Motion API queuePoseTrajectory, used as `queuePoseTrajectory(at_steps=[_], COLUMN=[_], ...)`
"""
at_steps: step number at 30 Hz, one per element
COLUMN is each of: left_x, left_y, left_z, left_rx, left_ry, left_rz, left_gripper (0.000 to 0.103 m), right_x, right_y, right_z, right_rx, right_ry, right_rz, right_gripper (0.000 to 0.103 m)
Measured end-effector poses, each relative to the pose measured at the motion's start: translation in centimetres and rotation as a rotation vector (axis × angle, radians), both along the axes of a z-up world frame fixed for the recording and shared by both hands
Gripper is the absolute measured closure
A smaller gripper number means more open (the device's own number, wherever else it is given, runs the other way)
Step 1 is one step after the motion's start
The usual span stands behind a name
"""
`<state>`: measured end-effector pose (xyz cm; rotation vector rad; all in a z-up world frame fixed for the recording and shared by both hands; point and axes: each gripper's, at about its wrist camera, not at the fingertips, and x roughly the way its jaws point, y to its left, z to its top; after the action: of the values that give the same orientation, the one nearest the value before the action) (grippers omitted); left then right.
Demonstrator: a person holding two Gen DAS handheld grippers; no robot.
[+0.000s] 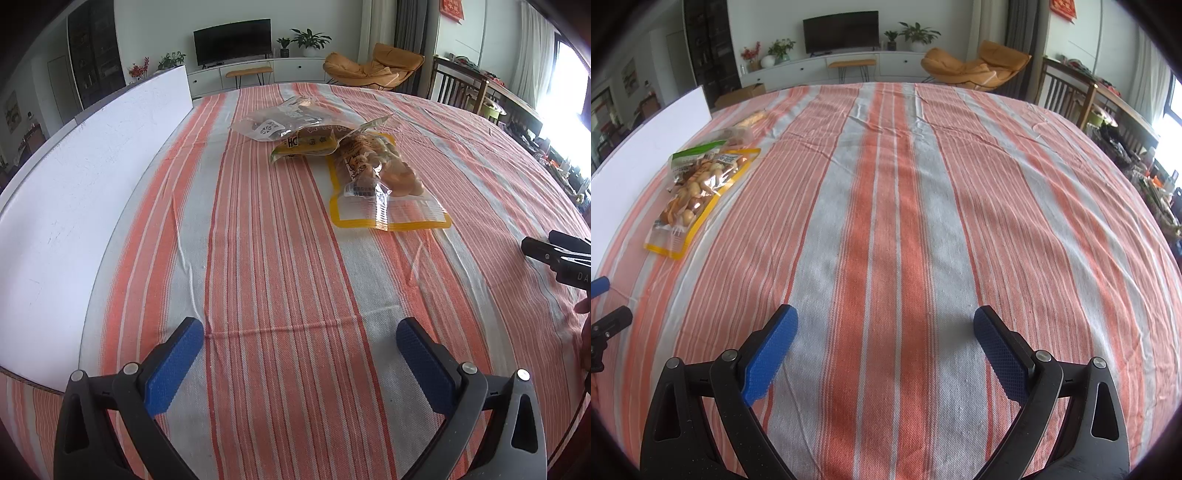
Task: Organize snacks
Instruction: 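Return both tools over the remaining snacks on the table, then grasp the clear peanut bag with yellow trim with the right tool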
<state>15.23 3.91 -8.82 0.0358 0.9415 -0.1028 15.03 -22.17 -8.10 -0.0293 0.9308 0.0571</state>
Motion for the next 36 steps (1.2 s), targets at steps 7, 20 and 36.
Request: queuePoseTrajectory(at_steps=[7,20,36], left_x=[0.0,0.2,0.2], left_y=[0.0,-0.2,-0.3], left_z=[0.0,-0.2,-0.2], left_rx=[0.0,0.001,0.003], left_ry=[0.0,0.0,0.0], left_rz=[0.001,0.002,0.004], left_gripper=[0.0,0.0,0.0], right_x=[3.1,10.9,4.6], right_y=[2.1,17.0,-1.9], right_z=[1.9,0.8,0.8], right_rx=[0.212,0.033,-0.036], right_ry=[0.113,0.169,0.008], right_rz=[0.034,0.222,0.048], right_gripper=[0.005,0.037,0.01])
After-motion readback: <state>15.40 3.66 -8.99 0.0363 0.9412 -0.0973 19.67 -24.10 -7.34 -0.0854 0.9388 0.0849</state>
